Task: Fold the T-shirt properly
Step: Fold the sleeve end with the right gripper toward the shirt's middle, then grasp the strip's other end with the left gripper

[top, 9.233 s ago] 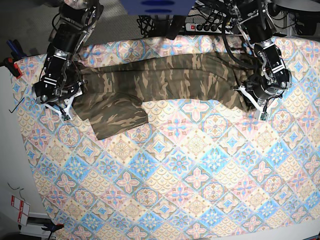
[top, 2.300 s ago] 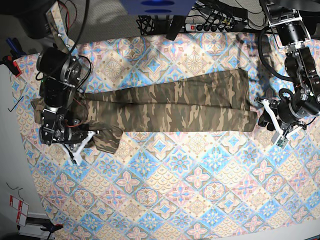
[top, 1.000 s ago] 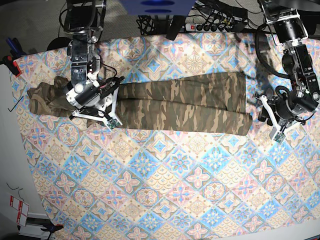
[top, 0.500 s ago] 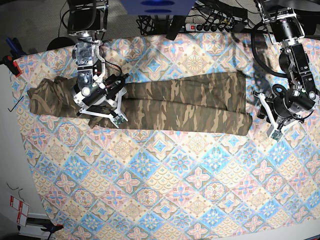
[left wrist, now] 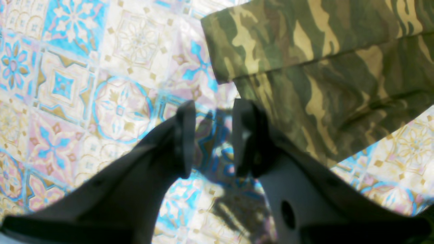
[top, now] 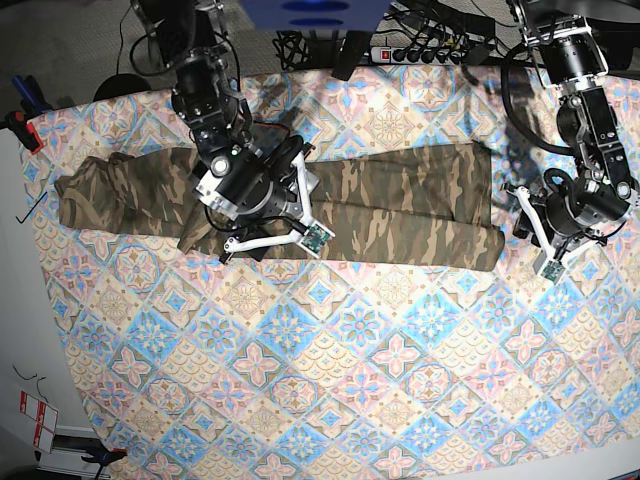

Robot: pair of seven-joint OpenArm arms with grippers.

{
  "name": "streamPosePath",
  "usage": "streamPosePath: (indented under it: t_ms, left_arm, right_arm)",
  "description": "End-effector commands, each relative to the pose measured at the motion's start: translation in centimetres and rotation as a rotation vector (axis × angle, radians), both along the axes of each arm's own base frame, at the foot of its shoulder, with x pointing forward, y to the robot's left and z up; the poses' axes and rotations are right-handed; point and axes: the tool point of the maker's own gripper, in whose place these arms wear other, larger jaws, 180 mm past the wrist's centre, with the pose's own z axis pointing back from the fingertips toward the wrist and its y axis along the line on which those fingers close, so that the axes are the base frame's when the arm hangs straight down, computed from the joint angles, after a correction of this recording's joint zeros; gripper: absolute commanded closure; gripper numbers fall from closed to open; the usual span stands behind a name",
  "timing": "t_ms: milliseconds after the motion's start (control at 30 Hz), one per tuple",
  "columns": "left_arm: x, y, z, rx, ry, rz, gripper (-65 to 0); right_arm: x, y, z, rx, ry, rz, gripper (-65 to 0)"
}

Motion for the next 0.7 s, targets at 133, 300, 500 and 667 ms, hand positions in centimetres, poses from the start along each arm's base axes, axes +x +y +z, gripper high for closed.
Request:
streamPosePath:
  t_ms: [133, 300, 500, 667]
  left_arm:
    - [0.0, -2.6, 1.1, -0.169, -0.055, -0.037, -18.9]
    - [0.0, -1.1, 0.8, -0.227, -0.036, -0.018, -18.9]
    - [0.0, 4.2, -2.1, -0.316, -0.024, 0.167, -19.0]
    - [1.6, 4.4, -2.3, -0.393, -0.077, 0.214, -19.8]
  right_arm:
    - [2.3, -5.1, 0.9, -0.04, -0.056, -0.187, -34.7]
    - [2.9, -9.6, 1.0, -0.11, -0.071, -0.315, -34.8]
    - [1.4, -13.4, -0.3, -0.134, -0.025, -0.426, -34.9]
    - [1.1, -14.5, -0.4, -0.162, -0.024, -0.431, -34.9]
